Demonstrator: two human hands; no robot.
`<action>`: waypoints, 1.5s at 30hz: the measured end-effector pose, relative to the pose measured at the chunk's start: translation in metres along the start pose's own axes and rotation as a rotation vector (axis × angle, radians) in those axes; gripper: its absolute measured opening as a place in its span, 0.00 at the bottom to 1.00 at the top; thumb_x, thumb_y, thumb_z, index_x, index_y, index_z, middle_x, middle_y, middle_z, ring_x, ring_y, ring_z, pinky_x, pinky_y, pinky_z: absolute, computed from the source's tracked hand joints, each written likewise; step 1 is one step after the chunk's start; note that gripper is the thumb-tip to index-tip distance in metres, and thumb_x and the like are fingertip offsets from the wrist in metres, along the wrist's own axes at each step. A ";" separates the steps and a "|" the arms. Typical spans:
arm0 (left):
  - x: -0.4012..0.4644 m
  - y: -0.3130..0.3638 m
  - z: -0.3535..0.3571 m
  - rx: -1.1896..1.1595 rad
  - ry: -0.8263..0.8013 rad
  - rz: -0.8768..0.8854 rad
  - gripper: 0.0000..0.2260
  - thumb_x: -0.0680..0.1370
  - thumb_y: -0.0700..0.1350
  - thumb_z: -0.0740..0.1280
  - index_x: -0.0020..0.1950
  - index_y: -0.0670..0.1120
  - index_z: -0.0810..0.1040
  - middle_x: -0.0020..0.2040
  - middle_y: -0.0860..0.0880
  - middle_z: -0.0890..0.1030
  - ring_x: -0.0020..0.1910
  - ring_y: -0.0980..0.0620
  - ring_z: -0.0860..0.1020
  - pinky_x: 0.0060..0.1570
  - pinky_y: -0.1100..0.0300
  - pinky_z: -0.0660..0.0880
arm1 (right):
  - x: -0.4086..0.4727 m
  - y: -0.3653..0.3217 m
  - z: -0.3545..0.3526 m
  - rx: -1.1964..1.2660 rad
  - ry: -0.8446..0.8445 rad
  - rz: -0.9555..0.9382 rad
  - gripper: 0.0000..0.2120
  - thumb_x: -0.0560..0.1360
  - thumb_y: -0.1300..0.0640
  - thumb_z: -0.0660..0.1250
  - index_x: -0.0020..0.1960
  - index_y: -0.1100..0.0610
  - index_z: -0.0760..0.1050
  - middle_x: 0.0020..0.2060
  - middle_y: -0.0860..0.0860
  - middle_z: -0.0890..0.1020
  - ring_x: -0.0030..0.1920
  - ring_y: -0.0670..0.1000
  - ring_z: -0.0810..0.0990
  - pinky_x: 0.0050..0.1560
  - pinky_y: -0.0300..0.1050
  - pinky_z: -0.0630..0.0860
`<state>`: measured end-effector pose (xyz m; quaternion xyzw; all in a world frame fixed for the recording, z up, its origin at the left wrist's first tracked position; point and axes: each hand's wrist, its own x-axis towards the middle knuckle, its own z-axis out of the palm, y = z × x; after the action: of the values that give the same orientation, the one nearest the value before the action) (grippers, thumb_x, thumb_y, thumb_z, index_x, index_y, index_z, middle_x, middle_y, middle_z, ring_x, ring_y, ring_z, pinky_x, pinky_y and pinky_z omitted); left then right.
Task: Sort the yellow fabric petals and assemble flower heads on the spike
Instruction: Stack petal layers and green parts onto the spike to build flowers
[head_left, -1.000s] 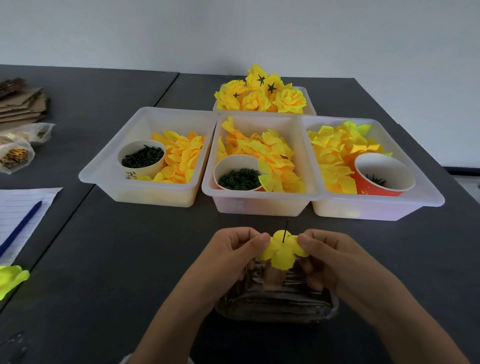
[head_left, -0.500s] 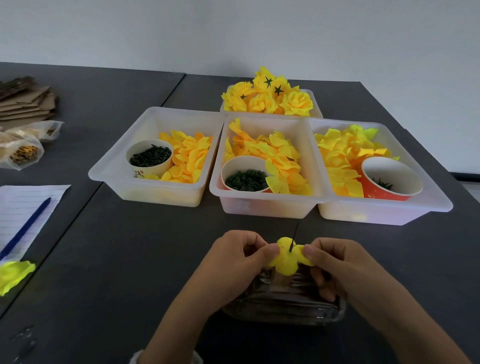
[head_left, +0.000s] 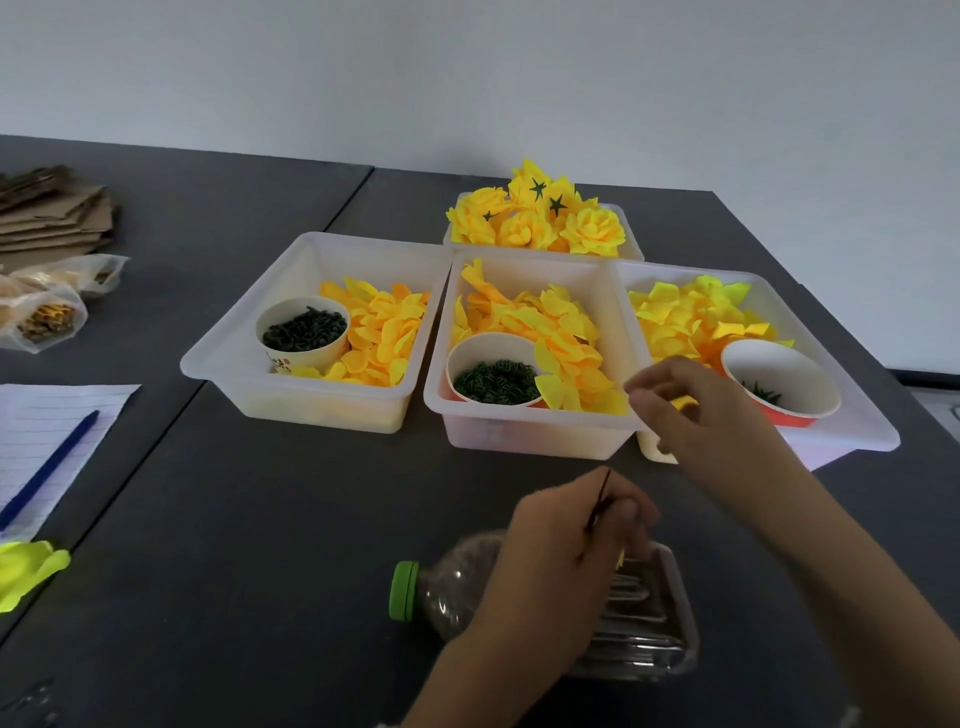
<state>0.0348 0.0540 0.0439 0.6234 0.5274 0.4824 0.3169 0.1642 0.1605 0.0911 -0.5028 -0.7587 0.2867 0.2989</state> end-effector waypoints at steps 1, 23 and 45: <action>-0.001 -0.003 0.004 -0.029 0.013 -0.024 0.08 0.81 0.43 0.60 0.46 0.52 0.77 0.36 0.57 0.80 0.40 0.58 0.80 0.46 0.63 0.75 | 0.011 -0.003 0.005 -0.001 0.027 -0.040 0.02 0.77 0.52 0.64 0.47 0.47 0.76 0.42 0.41 0.79 0.38 0.42 0.77 0.33 0.30 0.70; -0.004 -0.025 0.020 0.242 0.113 -0.118 0.12 0.71 0.58 0.60 0.54 0.61 0.71 0.46 0.59 0.81 0.45 0.58 0.77 0.44 0.62 0.73 | 0.130 -0.030 0.113 -0.900 -0.670 -0.281 0.04 0.77 0.60 0.64 0.50 0.51 0.73 0.39 0.48 0.72 0.47 0.50 0.71 0.48 0.43 0.65; -0.004 -0.026 0.018 0.183 0.012 -0.196 0.06 0.75 0.56 0.66 0.51 0.61 0.73 0.44 0.62 0.81 0.45 0.64 0.78 0.50 0.62 0.77 | 0.058 -0.053 0.018 -0.095 -0.330 -0.428 0.03 0.74 0.51 0.69 0.43 0.49 0.80 0.38 0.44 0.81 0.39 0.44 0.76 0.38 0.34 0.71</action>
<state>0.0430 0.0586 0.0132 0.5922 0.6295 0.4028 0.3012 0.1008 0.1947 0.1277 -0.2908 -0.8989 0.2590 0.2009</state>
